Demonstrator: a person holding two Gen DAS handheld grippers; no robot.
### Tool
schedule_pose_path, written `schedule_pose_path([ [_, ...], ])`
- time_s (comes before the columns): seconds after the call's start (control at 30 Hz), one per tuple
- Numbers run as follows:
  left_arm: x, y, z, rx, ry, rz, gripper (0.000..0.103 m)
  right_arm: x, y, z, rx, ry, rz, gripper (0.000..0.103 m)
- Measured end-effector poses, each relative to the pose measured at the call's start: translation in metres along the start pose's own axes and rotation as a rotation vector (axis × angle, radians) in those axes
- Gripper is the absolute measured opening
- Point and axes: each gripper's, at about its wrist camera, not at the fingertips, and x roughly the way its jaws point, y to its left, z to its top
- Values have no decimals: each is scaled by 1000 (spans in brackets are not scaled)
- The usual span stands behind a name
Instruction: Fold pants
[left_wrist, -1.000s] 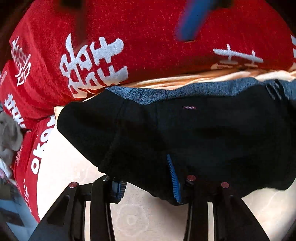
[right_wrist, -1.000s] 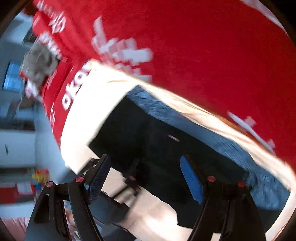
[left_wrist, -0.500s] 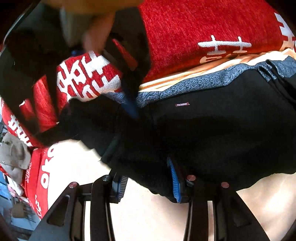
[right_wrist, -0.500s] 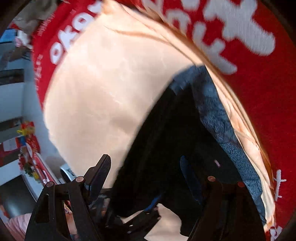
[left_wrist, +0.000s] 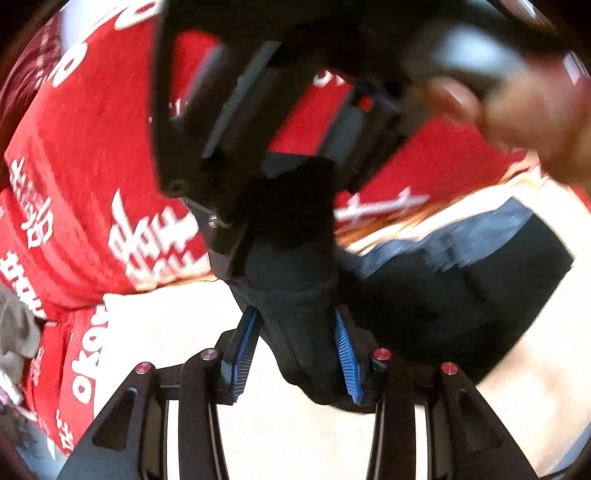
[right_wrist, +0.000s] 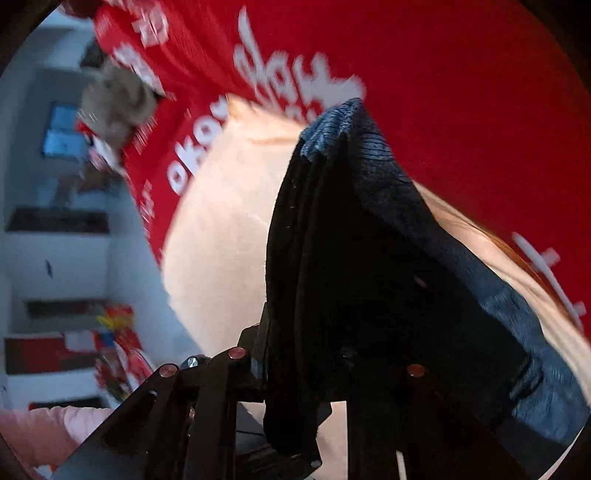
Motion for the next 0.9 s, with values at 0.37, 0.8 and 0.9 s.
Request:
schedule_pose_path([
  [0.37, -34, -150, 73, 152, -56, -209, 42, -161, -130, -113, 200, -340, 91, 18],
  [0.8, 45, -288, 32, 408, 94, -259, 42, -137, -312, -234, 563, -405, 159, 20],
  [0.9, 47, -286, 29, 424, 107, -258, 52, -122, -325, -244, 606, -406, 167, 23],
])
